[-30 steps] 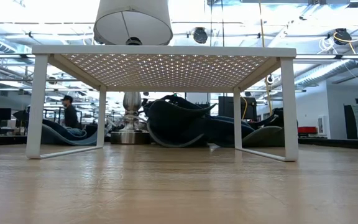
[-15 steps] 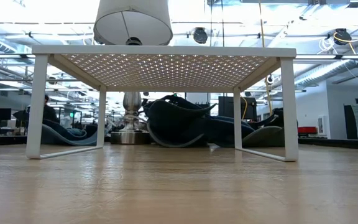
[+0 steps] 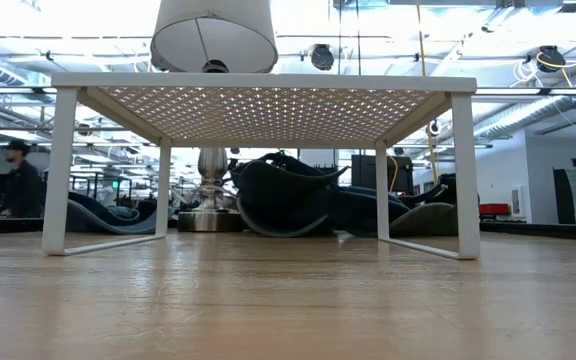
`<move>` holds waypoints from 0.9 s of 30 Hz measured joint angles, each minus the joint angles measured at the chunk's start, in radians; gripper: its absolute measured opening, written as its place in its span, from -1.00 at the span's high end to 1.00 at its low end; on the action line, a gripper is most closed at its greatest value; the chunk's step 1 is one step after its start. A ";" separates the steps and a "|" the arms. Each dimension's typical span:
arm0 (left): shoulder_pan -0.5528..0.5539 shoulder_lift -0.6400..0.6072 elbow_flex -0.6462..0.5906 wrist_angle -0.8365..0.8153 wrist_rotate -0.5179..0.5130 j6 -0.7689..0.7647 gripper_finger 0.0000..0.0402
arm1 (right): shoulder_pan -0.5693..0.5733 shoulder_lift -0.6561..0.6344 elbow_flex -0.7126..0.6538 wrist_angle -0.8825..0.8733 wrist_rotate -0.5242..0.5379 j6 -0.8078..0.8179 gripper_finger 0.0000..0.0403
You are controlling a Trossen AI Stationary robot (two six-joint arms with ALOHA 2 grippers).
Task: Pick & Place hat
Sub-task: Put the bottom left black cap on the left side of the shelf
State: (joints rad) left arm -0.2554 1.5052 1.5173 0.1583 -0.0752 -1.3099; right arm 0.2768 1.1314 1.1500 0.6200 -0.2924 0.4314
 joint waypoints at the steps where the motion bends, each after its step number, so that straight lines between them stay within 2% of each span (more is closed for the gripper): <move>1: 0.000 -0.004 0.000 -0.017 0.001 0.005 0.96 | 0.000 -0.013 0.000 -0.038 0.000 -0.027 0.36; 5: 0.000 -0.048 -0.002 -0.128 0.004 0.042 0.96 | 0.000 -0.090 0.000 -0.237 0.014 -0.118 0.13; 7: 0.002 -0.077 -0.002 -0.178 0.006 0.052 0.96 | 0.000 -0.141 0.000 -0.339 0.058 -0.139 0.06; 14: 0.025 -0.172 -0.002 -0.352 0.075 0.119 0.96 | 0.000 -0.302 0.000 -0.582 0.195 -0.194 -0.03; 18: 0.042 -0.224 -0.002 -0.418 0.132 0.152 0.96 | 0.000 -0.364 0.000 -0.625 0.219 -0.213 -0.03; 25: 0.048 -0.316 -0.002 -0.606 0.153 0.193 0.96 | 0.000 -0.394 0.000 -0.624 0.224 -0.239 -0.03; 27: 0.048 -0.337 -0.002 -0.648 0.151 0.207 0.96 | 0.000 -0.392 0.000 -0.625 0.256 -0.246 -0.03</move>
State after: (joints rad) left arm -0.2077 1.1686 1.5158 -0.4898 0.0754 -1.1030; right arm 0.2764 0.7397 1.1503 -0.0050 -0.0369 0.1852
